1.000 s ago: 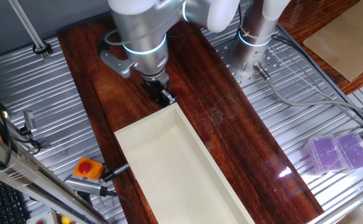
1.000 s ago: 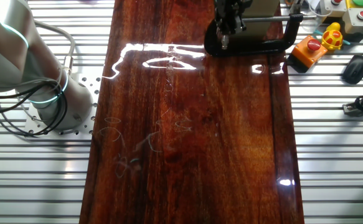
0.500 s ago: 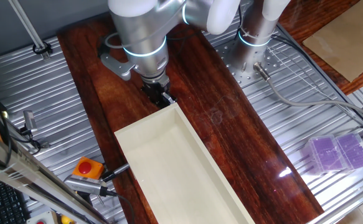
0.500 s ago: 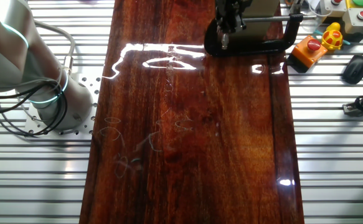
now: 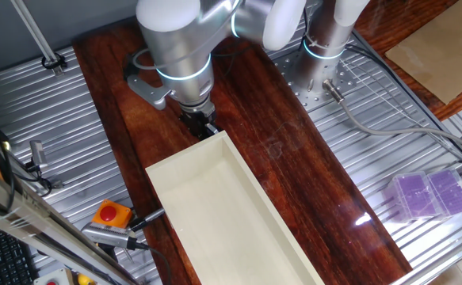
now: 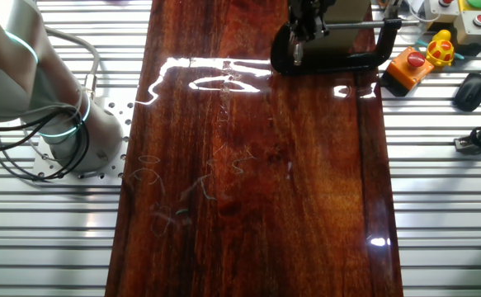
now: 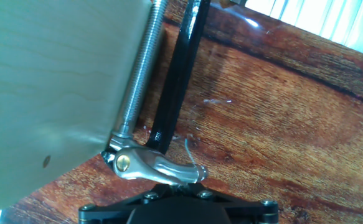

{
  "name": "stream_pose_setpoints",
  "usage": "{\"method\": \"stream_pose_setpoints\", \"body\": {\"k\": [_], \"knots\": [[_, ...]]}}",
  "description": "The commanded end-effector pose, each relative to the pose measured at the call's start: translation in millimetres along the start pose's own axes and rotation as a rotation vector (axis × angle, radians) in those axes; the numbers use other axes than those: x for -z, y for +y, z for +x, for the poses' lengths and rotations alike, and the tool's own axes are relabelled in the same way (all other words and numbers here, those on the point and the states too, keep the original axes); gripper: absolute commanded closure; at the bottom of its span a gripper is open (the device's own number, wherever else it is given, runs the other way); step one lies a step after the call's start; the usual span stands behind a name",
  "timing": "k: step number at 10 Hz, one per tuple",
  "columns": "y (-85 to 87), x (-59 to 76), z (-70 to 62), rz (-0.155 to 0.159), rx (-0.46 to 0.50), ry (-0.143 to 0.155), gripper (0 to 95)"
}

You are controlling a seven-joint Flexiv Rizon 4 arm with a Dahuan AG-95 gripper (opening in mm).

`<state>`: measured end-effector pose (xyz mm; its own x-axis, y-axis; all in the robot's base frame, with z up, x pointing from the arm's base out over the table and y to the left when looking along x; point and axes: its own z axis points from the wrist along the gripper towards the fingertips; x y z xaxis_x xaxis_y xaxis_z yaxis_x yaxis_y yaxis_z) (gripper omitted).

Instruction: Turn on the water tap

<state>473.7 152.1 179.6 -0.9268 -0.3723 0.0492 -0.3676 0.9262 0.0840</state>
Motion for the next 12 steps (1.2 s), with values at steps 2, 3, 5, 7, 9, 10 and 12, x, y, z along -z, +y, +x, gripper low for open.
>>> {"method": "stream_pose_setpoints", "body": {"k": [2, 3, 5, 7, 9, 10, 12], "knots": [[0.3, 0.4, -0.8, 0.001, 0.001, 0.0, 95.0], [0.2, 0.6, -1.2, 0.001, 0.002, 0.0, 95.0], [0.2, 1.1, -1.9, -0.001, 0.003, -0.001, 95.0], [0.2, 2.2, -3.2, -0.002, 0.002, 0.002, 95.0], [0.3, 3.3, -4.1, -0.003, 0.002, 0.004, 95.0], [0.3, 3.9, -4.9, -0.003, 0.003, 0.005, 95.0], [0.0, 6.3, -9.0, -0.003, 0.004, 0.008, 95.0]]}}
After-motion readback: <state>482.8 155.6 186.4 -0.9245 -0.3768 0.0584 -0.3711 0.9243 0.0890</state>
